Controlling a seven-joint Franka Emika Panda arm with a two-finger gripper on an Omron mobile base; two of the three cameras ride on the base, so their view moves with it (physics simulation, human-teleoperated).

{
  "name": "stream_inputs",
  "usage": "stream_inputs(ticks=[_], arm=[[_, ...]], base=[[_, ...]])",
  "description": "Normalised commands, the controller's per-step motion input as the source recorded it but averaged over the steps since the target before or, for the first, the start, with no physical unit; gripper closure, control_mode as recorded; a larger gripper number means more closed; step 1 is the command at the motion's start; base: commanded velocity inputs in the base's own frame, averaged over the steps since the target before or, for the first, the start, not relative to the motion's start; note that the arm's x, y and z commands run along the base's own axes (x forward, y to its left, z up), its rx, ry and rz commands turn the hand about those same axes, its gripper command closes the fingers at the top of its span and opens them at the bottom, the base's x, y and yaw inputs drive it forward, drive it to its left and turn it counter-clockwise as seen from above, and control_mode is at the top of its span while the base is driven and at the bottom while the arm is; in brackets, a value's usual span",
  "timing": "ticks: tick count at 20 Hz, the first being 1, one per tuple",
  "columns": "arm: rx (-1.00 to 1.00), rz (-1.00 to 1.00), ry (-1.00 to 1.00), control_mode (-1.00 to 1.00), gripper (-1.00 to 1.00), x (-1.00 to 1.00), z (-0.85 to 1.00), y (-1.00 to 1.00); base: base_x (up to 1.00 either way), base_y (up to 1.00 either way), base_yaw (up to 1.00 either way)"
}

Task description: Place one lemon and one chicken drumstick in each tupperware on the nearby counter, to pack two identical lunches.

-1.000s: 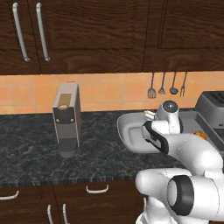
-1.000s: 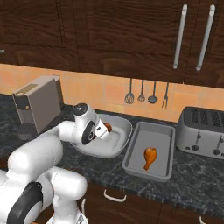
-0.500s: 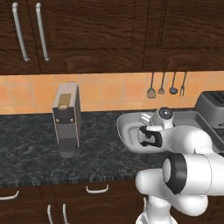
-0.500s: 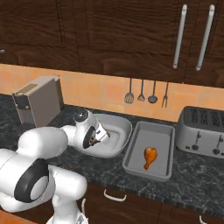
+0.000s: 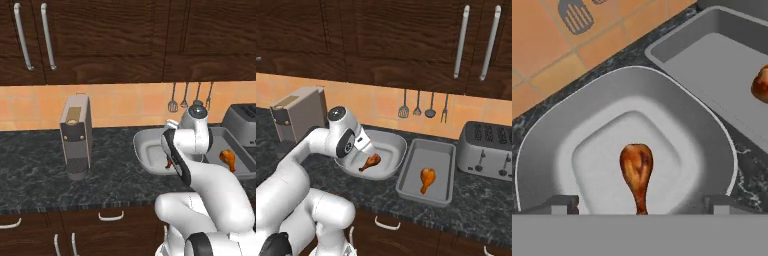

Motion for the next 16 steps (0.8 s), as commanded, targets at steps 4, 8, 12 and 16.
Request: stream_inputs(ticks=[4, 8, 12, 16], arm=[[0.0, 0.0, 0.31, -1.0, -1.0, -1.0, 0.52, -0.07], [0.0, -0.05, 0.18, -1.0, -1.0, -1.0, 0.16, -0.02], [0.0, 0.0, 0.0, 1.0, -1.0, 0.0, 0.0, 0.0], [0.0, 0.0, 0.0, 1.0, -1.0, 0.0, 0.0, 0.0]], base=[[0.0, 0.0, 0.0], [0.0, 0.0, 0.0], [-1.0, -0.2, -0.22], [-1.0, -0.04, -0.55]])
